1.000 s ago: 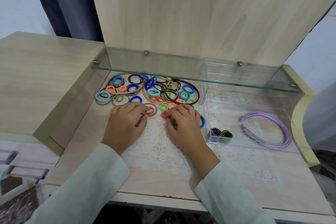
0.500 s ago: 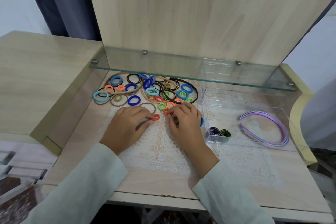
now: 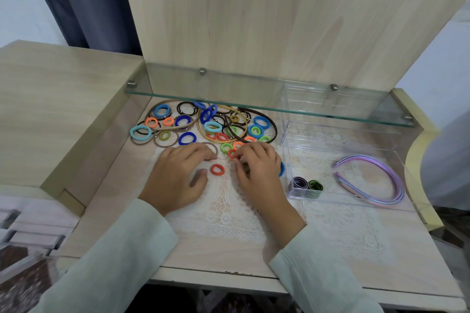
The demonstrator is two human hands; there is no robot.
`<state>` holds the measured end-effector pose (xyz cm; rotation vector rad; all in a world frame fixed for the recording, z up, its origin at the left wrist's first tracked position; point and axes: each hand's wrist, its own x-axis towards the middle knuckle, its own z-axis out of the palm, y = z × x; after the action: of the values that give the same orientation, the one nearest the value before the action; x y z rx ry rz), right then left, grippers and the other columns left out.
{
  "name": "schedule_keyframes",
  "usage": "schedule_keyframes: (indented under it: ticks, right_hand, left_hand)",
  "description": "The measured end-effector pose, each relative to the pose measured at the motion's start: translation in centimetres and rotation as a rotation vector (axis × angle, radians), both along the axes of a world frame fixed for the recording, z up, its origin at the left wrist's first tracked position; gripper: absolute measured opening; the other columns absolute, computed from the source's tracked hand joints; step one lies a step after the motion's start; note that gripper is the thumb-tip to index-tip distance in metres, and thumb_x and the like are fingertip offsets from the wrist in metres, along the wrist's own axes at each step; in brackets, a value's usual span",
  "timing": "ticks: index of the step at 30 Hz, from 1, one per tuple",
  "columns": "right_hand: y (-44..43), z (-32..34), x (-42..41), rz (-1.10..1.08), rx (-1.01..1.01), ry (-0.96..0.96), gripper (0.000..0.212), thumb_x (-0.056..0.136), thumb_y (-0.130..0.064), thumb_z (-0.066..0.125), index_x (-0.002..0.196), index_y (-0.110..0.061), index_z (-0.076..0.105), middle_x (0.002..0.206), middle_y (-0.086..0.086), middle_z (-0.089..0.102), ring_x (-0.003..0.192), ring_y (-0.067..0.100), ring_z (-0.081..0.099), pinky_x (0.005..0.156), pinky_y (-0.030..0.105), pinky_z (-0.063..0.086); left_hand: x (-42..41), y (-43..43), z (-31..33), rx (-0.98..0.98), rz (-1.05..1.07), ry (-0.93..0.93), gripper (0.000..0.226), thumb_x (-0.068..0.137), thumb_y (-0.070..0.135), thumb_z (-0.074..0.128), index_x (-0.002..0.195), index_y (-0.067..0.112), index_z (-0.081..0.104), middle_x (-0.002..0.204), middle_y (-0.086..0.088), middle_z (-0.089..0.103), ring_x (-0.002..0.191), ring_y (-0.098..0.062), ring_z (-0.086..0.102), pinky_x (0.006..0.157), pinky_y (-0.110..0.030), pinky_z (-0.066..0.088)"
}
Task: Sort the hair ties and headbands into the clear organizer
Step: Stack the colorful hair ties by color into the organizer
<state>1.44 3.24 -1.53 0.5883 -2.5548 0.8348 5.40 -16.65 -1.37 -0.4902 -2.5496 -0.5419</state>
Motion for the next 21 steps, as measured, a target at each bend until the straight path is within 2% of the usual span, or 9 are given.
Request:
schedule_keyframes:
  ticks: [4, 8, 11, 16, 21]
  right_hand:
    - [0.0, 0.2, 0.1, 0.149, 0.008, -0.047, 0.011, 0.091, -0.026, 0.055, 0.096, -0.023, 0.064, 0.105, -0.013, 0.062, 0.117, 0.013, 0.04, 0.097, 0.035, 0.027]
    - [0.1, 0.3, 0.3, 0.203, 0.064, -0.032, 0.011, 0.092, -0.026, 0.054, 0.098, -0.023, 0.063, 0.109, -0.012, 0.063, 0.123, 0.014, 0.039, 0.102, 0.036, 0.025]
    - [0.0, 0.3, 0.4, 0.201, 0.102, 0.001, 0.012, 0.094, -0.027, 0.052, 0.098, -0.023, 0.062, 0.108, -0.012, 0.062, 0.122, 0.017, 0.043, 0.103, 0.04, 0.028]
    - [-0.5, 0.6, 1.1, 0.168, 0.095, 0.013, 0.012, 0.093, -0.029, 0.052, 0.097, -0.024, 0.062, 0.106, -0.014, 0.061, 0.118, 0.014, 0.043, 0.102, 0.041, 0.029]
    - [-0.9, 0.5, 1.8, 0.145, 0.136, 0.083, 0.009, 0.092, -0.027, 0.056, 0.096, -0.023, 0.063, 0.104, -0.013, 0.061, 0.114, 0.016, 0.046, 0.101, 0.042, 0.03]
  left_hand:
    - [-0.3, -0.2, -0.3, 0.001, 0.155, 0.008, 0.031, 0.081, 0.012, 0.052, 0.109, 0.019, 0.064, 0.11, 0.004, 0.064, 0.094, -0.018, 0.062, 0.075, -0.033, 0.044]
    - [-0.5, -0.3, -0.7, -0.021, 0.216, 0.005, 0.031, 0.082, 0.016, 0.049, 0.107, 0.021, 0.068, 0.115, 0.007, 0.066, 0.097, -0.015, 0.064, 0.074, -0.031, 0.042]
    - [-0.5, -0.2, -0.6, -0.002, 0.262, -0.003, 0.032, 0.083, 0.021, 0.047, 0.103, 0.024, 0.073, 0.117, 0.009, 0.068, 0.101, -0.013, 0.066, 0.08, -0.037, 0.047]
    - [-0.4, -0.1, -0.4, 0.024, 0.316, 0.0, 0.025, 0.08, 0.019, 0.048, 0.092, 0.023, 0.07, 0.098, 0.01, 0.069, 0.077, -0.016, 0.064, 0.075, -0.035, 0.044]
    - [-0.4, -0.3, -0.5, 0.028, 0.345, -0.014, 0.029, 0.081, 0.02, 0.047, 0.1, 0.019, 0.069, 0.101, 0.004, 0.068, 0.082, -0.019, 0.064, 0.073, -0.038, 0.047]
